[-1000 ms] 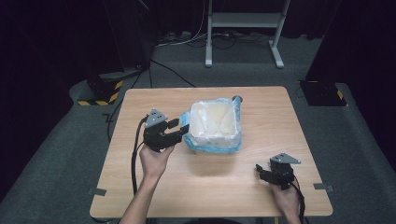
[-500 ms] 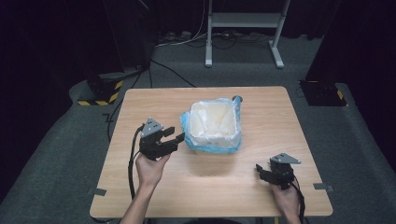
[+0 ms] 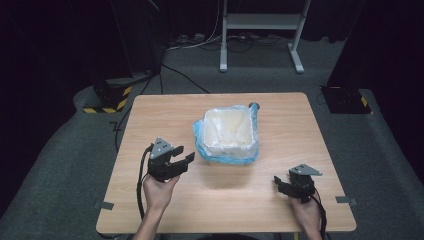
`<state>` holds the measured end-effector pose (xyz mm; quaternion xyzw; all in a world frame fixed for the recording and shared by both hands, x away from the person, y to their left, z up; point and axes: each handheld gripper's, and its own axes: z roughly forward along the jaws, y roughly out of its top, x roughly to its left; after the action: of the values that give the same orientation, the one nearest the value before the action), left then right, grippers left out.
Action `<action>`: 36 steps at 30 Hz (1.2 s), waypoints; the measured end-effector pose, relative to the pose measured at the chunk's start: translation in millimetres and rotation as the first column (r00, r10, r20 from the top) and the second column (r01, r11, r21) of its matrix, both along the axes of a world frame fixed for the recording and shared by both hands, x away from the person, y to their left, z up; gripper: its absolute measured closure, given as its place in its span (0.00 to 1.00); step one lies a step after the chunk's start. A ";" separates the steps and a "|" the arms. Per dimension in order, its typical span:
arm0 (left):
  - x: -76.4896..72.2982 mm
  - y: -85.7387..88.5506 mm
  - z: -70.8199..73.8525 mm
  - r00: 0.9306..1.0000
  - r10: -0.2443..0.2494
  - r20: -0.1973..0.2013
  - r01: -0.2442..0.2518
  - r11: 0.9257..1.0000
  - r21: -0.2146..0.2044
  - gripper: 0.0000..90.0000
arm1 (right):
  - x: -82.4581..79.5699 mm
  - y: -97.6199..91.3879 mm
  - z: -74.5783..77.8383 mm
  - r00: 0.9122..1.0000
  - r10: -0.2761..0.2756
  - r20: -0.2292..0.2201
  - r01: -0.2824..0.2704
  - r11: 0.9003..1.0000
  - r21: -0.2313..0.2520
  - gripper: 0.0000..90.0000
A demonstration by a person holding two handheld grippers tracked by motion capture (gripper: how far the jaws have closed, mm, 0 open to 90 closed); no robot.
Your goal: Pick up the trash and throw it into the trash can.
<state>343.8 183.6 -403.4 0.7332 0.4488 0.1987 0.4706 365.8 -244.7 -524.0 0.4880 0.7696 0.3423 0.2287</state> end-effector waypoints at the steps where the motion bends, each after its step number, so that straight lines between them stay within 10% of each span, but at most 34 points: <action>1: -1.7 1.6 -4.0 1.000 0.006 -0.007 -0.006 1.000 -0.002 0.55 | 0.0 0.1 0.1 1.000 -0.001 -0.001 0.001 1.000 0.001 0.38; 36: -3.3 13.3 -89.3 0.983 0.118 -0.141 -0.107 0.991 0.085 0.53 | 0.0 0.1 0.1 1.000 -0.001 -0.001 0.001 1.000 0.001 0.38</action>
<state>340.4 196.9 -492.7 0.7367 0.5147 0.1881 0.3961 365.8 -244.6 -523.9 0.4887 0.7694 0.3422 0.2283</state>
